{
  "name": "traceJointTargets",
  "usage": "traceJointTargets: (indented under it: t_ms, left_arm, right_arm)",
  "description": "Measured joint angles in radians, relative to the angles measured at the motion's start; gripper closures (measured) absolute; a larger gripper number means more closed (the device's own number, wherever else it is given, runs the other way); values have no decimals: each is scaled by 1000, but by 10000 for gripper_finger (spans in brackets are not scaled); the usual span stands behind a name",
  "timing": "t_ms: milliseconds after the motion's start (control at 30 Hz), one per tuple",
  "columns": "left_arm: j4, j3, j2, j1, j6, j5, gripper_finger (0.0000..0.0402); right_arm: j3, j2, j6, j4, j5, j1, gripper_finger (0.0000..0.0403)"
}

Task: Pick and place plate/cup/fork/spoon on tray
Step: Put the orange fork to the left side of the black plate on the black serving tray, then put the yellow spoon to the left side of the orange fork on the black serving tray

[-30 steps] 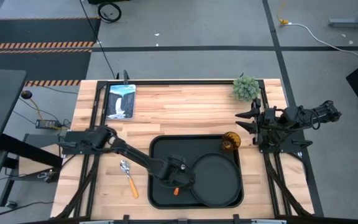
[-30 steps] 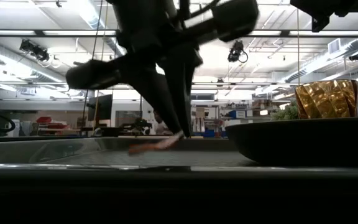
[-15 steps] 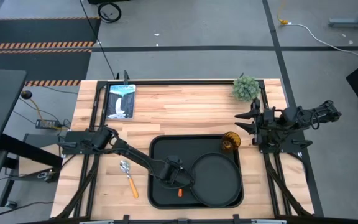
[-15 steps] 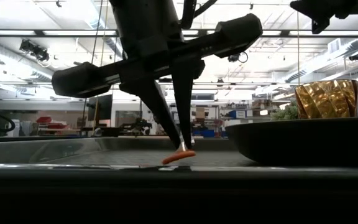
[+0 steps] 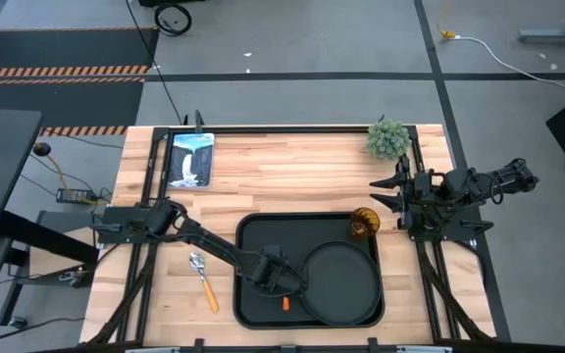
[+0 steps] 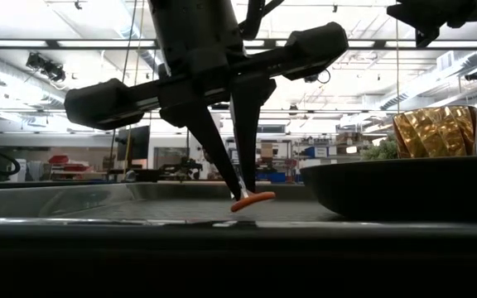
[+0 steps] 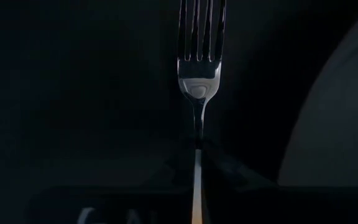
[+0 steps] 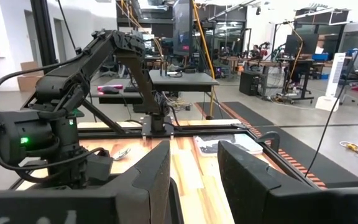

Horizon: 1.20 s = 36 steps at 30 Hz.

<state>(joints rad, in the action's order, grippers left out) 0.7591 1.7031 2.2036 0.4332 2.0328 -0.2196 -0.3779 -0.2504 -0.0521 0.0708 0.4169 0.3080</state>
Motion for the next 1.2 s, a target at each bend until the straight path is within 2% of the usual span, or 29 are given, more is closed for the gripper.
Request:
traceJointTargets:
  t_ms: [300, 400, 533, 700, 1000, 1200]
  left_arm:
    - [17, 0, 0, 0, -43, 0, 318]
    - [17, 0, -1, 0, -110, 3, 303]
    - [68, -1, -34, 3, -172, 61, 298]
    - [200, -1, -106, 39, -174, 67, 309]
    - [424, -4, -166, 178, 35, 95, 361]
    - [403, -120, -219, 276, 220, 98, 390]
  right_arm:
    - [0, 0, 3, 0, 0, 0, 261]
    - [0, 0, 3, 0, 0, 0, 261]
    - [0, 0, 4, 0, 0, 0, 261]
    - [0, 0, 4, 0, -1, 0, 261]
    - [0, 0, 3, -7, -1, 0, 261]
    - [0, 0, -1, -26, -2, 0, 261]
